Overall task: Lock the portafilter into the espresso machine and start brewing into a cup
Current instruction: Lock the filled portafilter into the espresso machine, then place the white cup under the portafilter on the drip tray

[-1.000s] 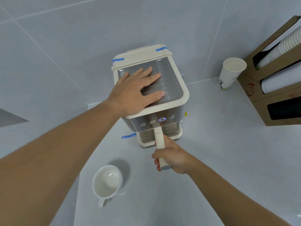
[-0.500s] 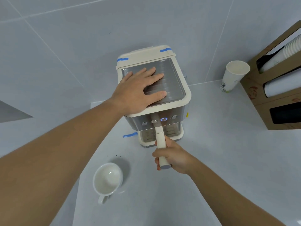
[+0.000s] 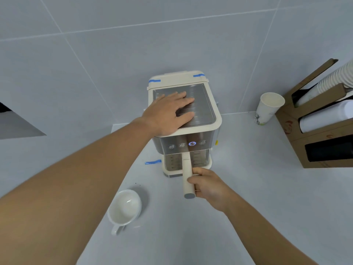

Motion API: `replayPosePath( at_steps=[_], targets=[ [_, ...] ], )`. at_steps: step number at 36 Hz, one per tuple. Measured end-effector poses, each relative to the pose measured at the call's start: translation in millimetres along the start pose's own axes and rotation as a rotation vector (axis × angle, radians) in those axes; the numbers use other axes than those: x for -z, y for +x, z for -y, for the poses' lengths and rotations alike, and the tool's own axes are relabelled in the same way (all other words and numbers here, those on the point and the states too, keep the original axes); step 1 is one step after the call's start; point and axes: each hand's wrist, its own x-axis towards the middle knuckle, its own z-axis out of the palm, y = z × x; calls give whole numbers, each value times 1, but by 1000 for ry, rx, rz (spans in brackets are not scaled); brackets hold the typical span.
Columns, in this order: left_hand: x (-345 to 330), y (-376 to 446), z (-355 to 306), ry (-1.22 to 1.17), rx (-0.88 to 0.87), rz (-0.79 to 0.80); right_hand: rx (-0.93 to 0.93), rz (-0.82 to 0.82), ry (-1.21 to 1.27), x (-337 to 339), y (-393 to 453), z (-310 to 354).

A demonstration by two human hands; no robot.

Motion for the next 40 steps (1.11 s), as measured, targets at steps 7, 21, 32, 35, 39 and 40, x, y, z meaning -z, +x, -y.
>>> replayPosePath(
  at_steps=[7, 21, 32, 35, 39, 40],
  targets=[
    [14, -17, -15, -156, 34, 6, 16, -4, 57, 6, -19, 2],
    [27, -125, 18, -733, 286, -224, -27, -85, 261, 28, -38, -28],
    [-39, -233, 59, -876, 645, -73, -150, -111, 269, 11, -39, -67],
    [-55, -263, 68, -931, 770, -90, -174, -89, 228, 0, -37, -75],
    [-72, -294, 76, -1009, 912, -136, -191, -58, 195, -16, -33, -84],
    [-76, -301, 79, -1029, 938, -149, -197, -54, 191, -20, -32, -86]
  ],
)
